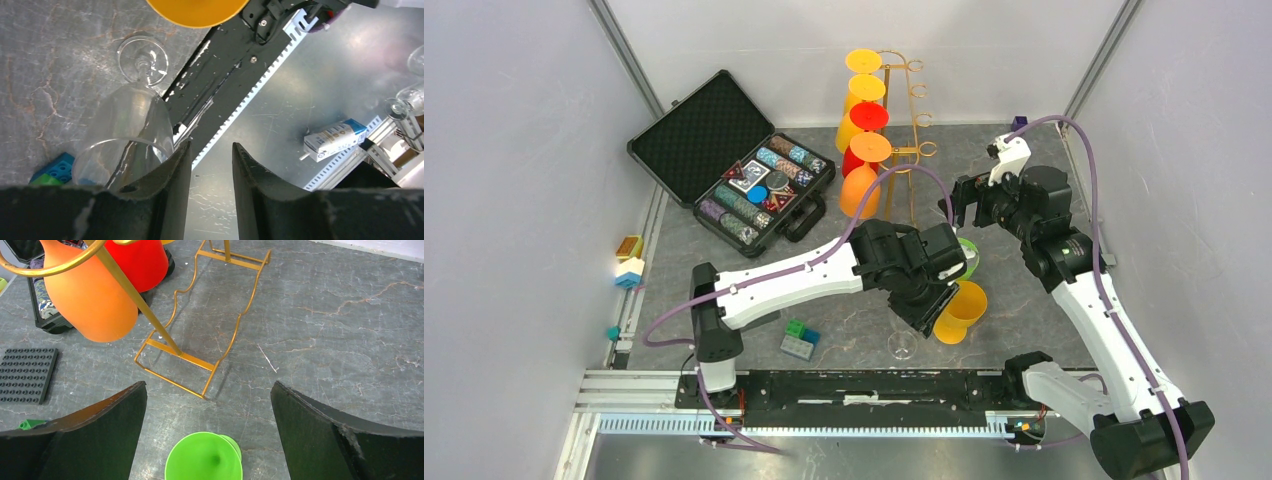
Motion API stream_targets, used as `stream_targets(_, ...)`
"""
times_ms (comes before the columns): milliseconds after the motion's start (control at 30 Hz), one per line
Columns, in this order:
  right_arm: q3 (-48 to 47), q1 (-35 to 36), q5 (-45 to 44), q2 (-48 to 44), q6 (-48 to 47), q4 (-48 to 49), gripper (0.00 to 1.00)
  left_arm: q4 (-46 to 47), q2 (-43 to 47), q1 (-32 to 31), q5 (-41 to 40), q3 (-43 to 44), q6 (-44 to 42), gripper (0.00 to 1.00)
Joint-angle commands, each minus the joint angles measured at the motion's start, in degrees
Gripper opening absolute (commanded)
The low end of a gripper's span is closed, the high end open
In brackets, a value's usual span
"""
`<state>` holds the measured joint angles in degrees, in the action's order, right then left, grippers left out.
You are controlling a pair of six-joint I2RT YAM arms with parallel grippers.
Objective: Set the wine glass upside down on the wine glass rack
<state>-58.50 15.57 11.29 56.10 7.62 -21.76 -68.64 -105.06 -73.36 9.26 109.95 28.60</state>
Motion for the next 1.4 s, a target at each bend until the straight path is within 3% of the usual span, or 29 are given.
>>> stream_targets(0,-1.3,-0.3,-0.8,0.0,-0.2,1.2,0.98,-1.4,-0.1,-0.6,-4.9,2.1,-3.2,0.39)
stream_targets(567,-1.2,-0.3,-0.6,0.0,0.0,1.2,0.98,3.1,4.9,-0.6,-5.0,3.8,-2.6,0.43)
stream_targets(1033,-1.4,-0.3,-0.4,0.3,0.2,1.4,0.98,3.3,4.6,-1.1,-4.7,-1.6,-3.5,0.41)
stream_targets(1200,-1.7,-0.3,-0.3,0.5,0.2,1.5,0.98,3.3,3.6,-1.8,-5.4,-2.5,-4.4,0.35)
stream_targets(1367,-1.8,-0.3,-0.3,0.6,0.2,1.5,0.98,3.2,2.8,-2.6,-6.0,-2.9,-4.9,0.22)
